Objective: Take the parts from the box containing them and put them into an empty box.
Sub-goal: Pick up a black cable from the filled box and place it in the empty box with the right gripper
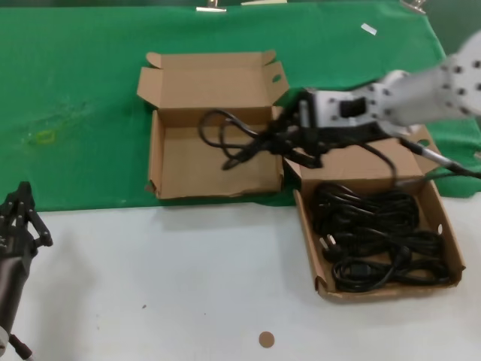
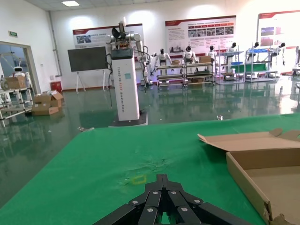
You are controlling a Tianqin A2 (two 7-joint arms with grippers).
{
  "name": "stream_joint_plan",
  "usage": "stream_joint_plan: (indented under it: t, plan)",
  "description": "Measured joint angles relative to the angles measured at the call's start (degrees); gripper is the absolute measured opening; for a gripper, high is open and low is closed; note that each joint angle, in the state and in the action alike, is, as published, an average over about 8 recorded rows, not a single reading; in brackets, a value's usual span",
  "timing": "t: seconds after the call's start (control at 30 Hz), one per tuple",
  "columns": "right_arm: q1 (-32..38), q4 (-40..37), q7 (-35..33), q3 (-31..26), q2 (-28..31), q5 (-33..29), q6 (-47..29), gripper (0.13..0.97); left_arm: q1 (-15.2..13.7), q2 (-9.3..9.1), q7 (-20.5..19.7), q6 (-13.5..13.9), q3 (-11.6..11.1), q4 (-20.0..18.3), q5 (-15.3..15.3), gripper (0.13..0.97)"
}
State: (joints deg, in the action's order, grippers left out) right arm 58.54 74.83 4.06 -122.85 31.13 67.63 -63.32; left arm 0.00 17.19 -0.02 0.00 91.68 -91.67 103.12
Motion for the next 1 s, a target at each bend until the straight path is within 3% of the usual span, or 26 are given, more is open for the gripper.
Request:
stream_joint_plan:
  t: [0.57,1.0]
  plan:
    - [7.24,-17.16,-1.47,-4.40,-14.45,-4.70,6.02,0.213,0.00,0.00,0.00,0.00,0.00,0.00,0.00,0.144]
    - [8.64,-23.12,-2.88,-5.18,-17.24,-5.91,8.99,0.223,0.00,0.00,0.00,0.00,0.00,0.00,0.00,0.144]
